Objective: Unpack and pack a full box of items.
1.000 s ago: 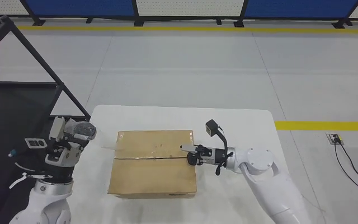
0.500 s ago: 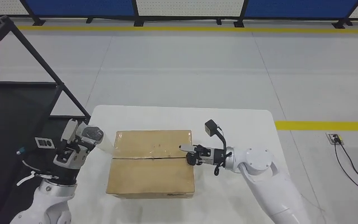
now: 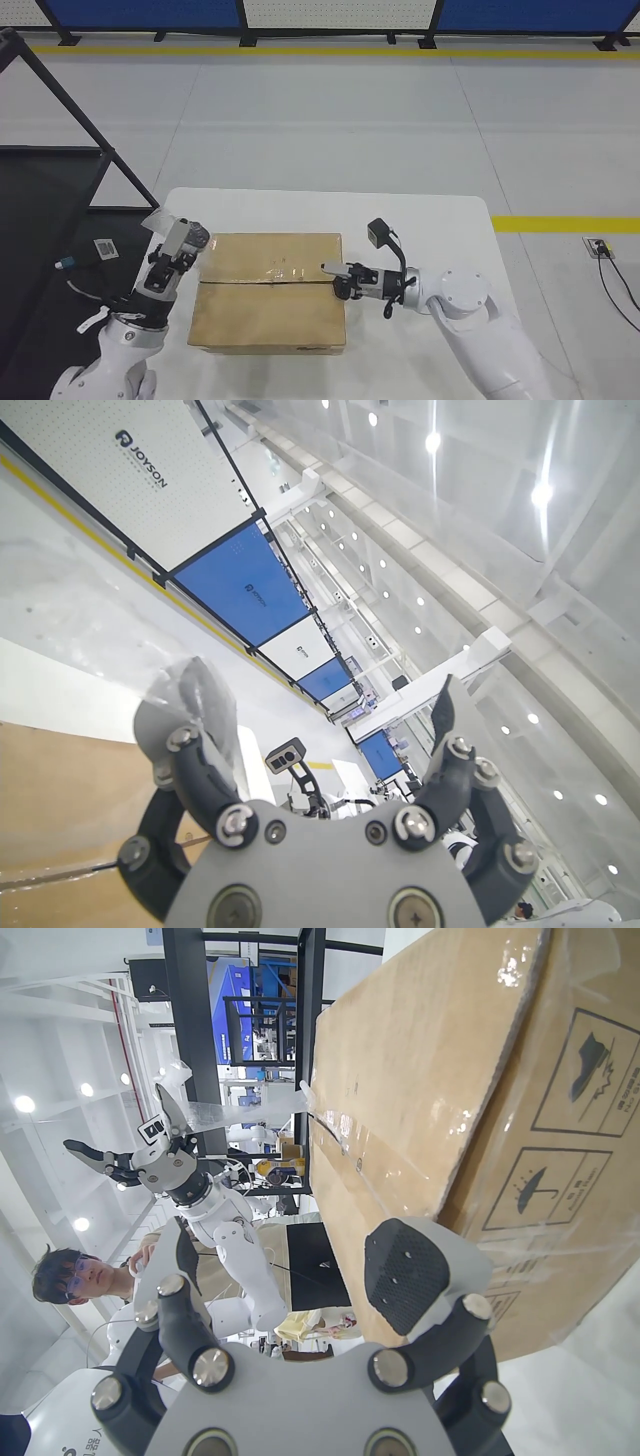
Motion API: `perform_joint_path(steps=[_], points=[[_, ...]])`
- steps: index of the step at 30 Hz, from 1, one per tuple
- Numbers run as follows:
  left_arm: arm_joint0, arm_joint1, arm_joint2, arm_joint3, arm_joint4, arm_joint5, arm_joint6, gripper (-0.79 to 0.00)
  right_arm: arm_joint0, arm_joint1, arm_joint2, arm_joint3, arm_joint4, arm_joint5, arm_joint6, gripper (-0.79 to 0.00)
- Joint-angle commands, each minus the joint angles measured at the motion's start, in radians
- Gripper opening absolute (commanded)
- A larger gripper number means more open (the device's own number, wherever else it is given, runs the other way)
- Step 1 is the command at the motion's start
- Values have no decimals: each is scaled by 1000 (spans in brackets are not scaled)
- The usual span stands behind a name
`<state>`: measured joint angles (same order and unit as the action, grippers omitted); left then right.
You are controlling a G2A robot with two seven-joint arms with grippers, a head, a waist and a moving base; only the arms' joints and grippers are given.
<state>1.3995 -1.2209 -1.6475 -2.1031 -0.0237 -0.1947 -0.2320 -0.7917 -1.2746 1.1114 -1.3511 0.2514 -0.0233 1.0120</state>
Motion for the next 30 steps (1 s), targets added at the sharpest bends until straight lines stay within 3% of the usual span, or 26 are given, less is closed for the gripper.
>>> perform_joint_path(steps=[1,11,16,24,30], points=[[10,0,1,-9,-2,-6,3,0,0,1,0,-2,1,2,0,0],[58,2,-18,-61,-40,-68,-47,0,23,-1,-23,5,6,9,3,0],[77,2,-26,-88,-70,-88,-47,0,31,-6,-31,13,44,-36,-4,0],[31,-3,-81,-133,-434,-21,-21,0,43,-17,-32,65,153,-120,-9,0],[22,-8,-126,-138,-604,-7,35,0,43,-20,-21,97,235,-171,33,0]])
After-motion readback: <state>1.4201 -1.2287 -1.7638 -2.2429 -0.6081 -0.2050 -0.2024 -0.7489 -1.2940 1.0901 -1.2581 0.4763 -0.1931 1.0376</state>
